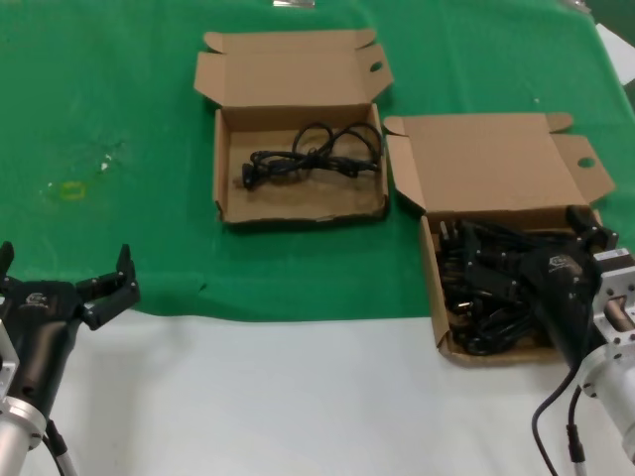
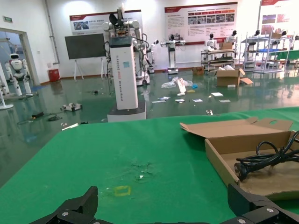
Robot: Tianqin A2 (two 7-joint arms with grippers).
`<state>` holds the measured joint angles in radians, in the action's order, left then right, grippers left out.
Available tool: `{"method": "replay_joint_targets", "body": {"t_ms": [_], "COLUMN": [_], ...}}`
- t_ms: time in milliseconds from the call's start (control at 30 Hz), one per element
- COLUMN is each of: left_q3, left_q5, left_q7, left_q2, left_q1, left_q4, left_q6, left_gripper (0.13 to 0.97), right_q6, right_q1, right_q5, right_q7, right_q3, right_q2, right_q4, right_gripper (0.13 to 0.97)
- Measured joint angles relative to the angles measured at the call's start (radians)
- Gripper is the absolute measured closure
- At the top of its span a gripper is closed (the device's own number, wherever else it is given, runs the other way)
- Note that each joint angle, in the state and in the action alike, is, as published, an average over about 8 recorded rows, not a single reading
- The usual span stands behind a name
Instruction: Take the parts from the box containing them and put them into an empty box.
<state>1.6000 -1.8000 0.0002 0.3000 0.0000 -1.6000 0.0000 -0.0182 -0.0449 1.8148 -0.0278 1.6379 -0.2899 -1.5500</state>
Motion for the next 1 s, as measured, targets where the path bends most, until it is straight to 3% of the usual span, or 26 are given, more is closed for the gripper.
{"method": "replay_joint_targets", "body": {"t_ms": [1000], "left_q3": [0.000], "left_q5": [0.000], "left_q7": [0.000], "left_q2": [0.000], "left_q1": [0.000], "left_q4": [0.000], "left_q6": [0.000], "left_gripper": [0.132], "right_q6": [0.000], "right_q1": [0.000], "right_q5": [0.000], "right_q7": [0.000], "right_q3": [0.000], "right_q2": [0.000], "right_q4": [0.000], "right_gripper": [0.129]}}
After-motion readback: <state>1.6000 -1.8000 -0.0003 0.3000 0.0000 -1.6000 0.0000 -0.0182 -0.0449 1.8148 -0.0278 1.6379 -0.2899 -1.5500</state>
